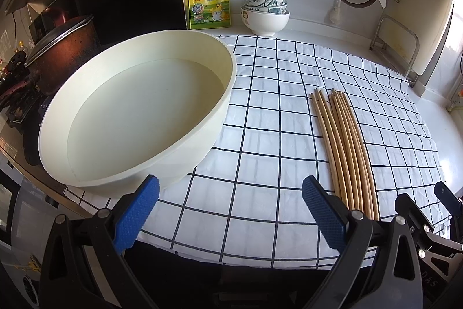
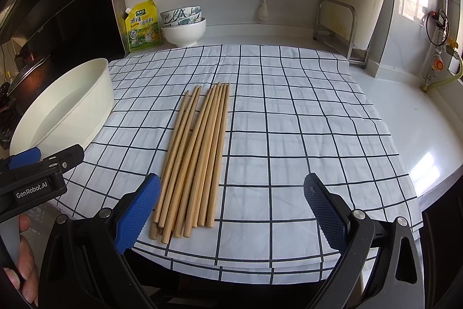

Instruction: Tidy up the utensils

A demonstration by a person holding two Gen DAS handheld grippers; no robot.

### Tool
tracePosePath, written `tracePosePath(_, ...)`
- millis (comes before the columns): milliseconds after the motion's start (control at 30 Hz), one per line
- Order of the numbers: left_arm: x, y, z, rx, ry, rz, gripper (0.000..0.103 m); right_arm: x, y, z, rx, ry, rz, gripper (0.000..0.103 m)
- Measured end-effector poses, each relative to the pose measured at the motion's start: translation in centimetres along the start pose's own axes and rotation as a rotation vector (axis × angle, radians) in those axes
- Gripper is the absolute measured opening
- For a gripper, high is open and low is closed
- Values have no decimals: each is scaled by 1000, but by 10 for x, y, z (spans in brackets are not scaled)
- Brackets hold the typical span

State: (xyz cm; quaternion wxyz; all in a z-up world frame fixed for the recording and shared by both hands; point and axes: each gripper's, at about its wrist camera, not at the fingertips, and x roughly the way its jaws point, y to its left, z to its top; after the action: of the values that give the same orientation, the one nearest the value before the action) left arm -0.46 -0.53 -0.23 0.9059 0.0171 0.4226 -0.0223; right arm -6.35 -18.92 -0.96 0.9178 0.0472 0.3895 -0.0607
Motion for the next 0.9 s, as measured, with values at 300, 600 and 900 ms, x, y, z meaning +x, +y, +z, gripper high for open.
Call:
tracePosePath(300,0,0,0,-1,2,-2,97,0,0,0,1,0,-1,94)
tracePosePath(600,1,-3,0,2,3,-20,97,2,-4,3,-7,-3,1,94)
tracePosePath(900,4,-20,1,26,-3,-63,97,14,-29,8,23,16,-8,94)
